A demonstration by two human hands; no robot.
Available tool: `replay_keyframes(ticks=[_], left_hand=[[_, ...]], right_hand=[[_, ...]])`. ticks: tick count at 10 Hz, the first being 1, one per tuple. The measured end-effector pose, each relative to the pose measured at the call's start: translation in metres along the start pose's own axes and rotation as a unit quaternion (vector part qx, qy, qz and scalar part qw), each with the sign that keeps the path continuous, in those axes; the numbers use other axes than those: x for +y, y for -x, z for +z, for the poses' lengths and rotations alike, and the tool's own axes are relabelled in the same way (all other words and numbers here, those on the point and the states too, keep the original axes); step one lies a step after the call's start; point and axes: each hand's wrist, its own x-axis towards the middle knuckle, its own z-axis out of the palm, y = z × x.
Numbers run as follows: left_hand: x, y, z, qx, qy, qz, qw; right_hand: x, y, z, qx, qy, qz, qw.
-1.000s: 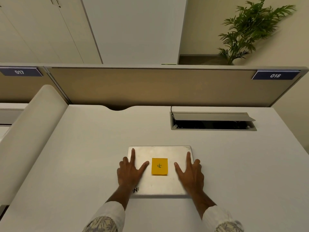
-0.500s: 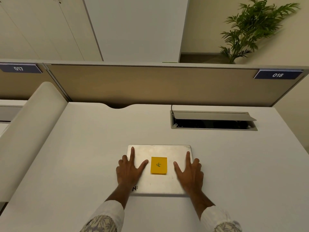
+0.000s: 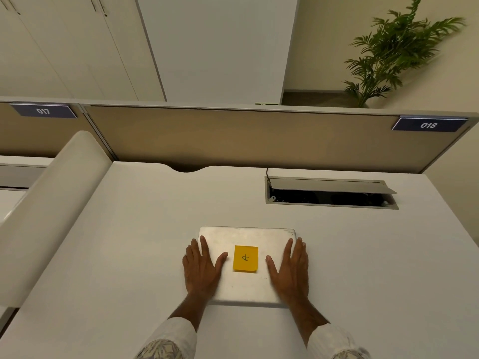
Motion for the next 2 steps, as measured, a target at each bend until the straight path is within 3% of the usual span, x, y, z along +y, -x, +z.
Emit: replay_keyframes(ticks=[2], left_hand=[[0.0116, 0.0042, 0.0037, -0.014, 0.008, 0.074, 0.997]], right_hand=[[-0.0054, 0.0087, 0.0035, -0.017, 0.005, -0.061, 0.998]])
